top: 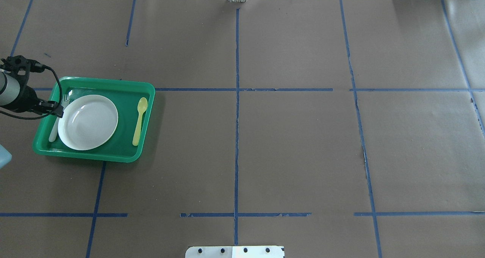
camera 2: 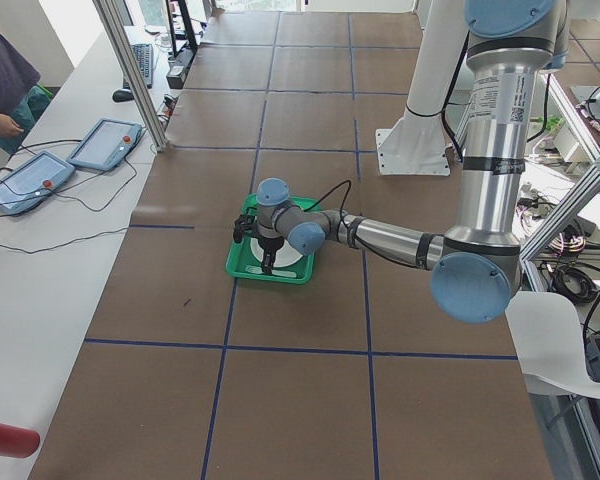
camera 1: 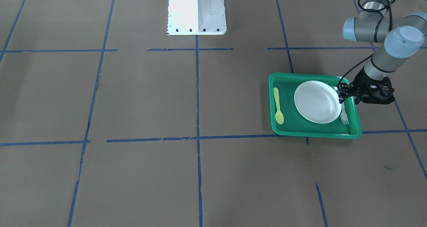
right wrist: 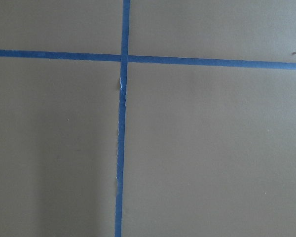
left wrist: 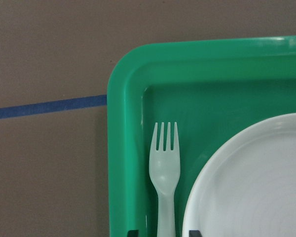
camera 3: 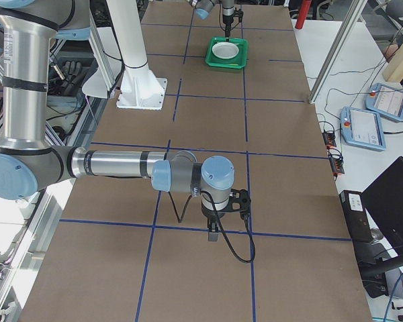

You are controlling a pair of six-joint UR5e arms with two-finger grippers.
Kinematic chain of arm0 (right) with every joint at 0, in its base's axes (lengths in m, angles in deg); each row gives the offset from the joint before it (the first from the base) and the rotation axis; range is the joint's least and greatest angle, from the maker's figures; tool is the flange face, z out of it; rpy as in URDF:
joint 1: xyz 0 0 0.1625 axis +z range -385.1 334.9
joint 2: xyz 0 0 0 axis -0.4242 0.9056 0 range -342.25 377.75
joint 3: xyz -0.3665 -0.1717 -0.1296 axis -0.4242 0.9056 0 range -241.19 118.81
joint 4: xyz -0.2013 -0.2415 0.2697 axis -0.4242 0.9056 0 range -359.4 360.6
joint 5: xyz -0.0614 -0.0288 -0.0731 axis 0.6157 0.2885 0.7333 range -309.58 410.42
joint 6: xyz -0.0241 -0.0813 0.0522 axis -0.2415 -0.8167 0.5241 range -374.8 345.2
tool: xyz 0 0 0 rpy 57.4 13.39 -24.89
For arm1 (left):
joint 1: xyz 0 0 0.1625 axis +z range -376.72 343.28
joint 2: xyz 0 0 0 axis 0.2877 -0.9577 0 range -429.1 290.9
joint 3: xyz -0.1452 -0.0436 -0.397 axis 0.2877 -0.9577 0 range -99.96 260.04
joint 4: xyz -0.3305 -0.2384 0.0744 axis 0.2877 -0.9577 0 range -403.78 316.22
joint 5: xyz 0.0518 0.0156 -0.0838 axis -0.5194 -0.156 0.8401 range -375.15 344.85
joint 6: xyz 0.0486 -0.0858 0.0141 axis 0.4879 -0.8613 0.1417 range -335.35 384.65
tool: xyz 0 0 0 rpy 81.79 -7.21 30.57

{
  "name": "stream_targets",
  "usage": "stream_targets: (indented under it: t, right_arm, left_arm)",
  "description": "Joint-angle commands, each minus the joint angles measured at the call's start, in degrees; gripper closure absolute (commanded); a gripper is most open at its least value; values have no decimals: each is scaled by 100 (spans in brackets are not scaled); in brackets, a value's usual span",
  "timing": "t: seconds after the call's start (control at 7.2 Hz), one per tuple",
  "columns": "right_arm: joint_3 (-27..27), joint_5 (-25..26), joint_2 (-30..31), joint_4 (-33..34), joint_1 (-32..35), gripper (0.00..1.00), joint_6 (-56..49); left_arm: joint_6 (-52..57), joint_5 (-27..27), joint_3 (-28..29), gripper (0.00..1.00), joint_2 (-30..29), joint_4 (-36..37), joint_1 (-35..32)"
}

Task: Place fork
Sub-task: 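Open the left gripper and lift it away from the fork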

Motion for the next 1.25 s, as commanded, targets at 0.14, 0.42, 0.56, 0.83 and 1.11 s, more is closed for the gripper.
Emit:
stream_targets:
  t: [0.14, 0.42, 0.56, 0.83, 1.11]
  right_arm:
    - [-3, 0, 0, 0, 0, 0, 0]
    - [-3, 0, 0, 0, 0, 0, 0]
    - [-3, 0, 0, 0, 0, 0, 0]
    - [-3, 0, 0, 0, 0, 0, 0]
    - [-3, 0, 0, 0, 0, 0, 0]
  left_arm:
    - [1087, 444, -287, 0, -3, 122, -701]
    - [3100, 490, -296, 0, -12, 410, -1580]
    - [3744, 830, -296, 0, -3, 760, -2088]
    - [5064, 1123, -252, 0, -3, 1891, -3038]
    - [5043, 1481, -139, 0, 58, 2810, -3359]
